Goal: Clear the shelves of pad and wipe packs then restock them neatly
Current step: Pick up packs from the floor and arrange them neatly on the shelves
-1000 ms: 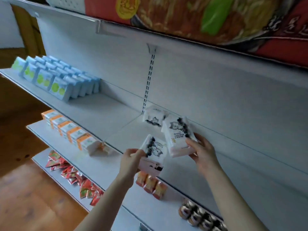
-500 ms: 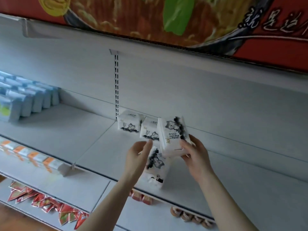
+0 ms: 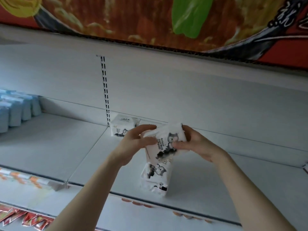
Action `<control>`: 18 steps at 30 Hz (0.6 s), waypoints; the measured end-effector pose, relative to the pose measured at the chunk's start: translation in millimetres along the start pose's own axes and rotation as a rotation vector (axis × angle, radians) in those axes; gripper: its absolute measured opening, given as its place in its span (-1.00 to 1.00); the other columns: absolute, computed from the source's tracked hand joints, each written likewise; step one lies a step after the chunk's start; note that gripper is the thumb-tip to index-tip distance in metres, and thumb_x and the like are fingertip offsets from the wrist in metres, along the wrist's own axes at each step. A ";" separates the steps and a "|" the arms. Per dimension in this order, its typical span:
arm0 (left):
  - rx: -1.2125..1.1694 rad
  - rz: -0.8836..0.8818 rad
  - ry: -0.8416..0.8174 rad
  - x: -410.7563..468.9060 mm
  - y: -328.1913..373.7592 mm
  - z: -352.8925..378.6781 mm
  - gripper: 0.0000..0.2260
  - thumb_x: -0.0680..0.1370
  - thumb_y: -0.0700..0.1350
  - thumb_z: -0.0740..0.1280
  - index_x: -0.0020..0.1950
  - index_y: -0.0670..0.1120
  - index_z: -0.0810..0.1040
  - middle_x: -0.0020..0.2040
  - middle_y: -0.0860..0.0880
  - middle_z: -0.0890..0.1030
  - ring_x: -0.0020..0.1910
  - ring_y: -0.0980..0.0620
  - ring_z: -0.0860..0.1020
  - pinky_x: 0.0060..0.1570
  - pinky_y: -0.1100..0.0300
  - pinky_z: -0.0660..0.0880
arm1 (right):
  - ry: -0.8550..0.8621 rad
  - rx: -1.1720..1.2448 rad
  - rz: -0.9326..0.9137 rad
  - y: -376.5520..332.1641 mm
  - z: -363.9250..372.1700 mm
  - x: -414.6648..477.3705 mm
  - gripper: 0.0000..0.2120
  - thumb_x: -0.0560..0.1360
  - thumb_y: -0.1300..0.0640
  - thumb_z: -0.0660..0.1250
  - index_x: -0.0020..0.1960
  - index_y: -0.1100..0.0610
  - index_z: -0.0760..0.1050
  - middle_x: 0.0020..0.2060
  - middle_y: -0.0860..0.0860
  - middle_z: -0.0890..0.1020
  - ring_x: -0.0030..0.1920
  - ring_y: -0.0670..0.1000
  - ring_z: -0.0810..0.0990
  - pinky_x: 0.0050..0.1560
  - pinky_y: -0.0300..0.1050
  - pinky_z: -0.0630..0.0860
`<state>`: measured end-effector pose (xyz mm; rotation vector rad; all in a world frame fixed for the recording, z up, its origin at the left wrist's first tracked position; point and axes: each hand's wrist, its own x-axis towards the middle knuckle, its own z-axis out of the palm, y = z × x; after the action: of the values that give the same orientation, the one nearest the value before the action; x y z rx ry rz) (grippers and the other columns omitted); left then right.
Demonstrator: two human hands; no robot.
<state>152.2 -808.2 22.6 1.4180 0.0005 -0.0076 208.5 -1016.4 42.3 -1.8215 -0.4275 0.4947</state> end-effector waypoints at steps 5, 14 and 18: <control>0.075 0.051 0.114 20.8 -0.5 10.1 -0.65 0.45 -0.28 0.41 0.19 -0.03 0.49 0.14 -0.01 0.54 0.02 0.01 0.57 0.02 0.15 0.54 | 0.131 0.039 0.014 9.4 -15.8 9.7 -0.53 0.29 0.31 0.50 0.12 0.06 0.44 -0.03 -0.02 0.65 -0.10 -0.11 0.65 -0.14 -0.25 0.58; 0.556 -0.269 0.116 9.7 -68.7 1.8 -0.45 0.48 -0.02 0.41 0.40 -0.15 0.34 0.24 -0.13 0.49 0.15 -0.02 0.49 0.14 0.17 0.46 | 0.586 0.004 0.010 92.0 -28.7 34.4 -0.53 0.29 0.39 0.51 0.06 0.16 0.36 -0.10 -0.05 0.58 -0.14 -0.15 0.57 -0.22 -0.41 0.51; 0.575 -0.383 0.074 12.1 -85.4 6.5 -0.33 0.42 0.07 0.46 0.41 -0.18 0.31 0.22 -0.15 0.51 0.14 -0.07 0.53 0.05 0.16 0.49 | 0.586 -0.029 0.045 114.5 -20.7 50.1 -0.47 0.30 0.35 0.52 0.15 0.18 0.34 -0.02 0.01 0.57 -0.05 -0.02 0.56 -0.13 -0.28 0.46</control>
<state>163.8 -827.7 -60.9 1.9730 0.3548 -0.2917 266.9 -1040.1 -67.6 -1.9052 0.0087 -0.0293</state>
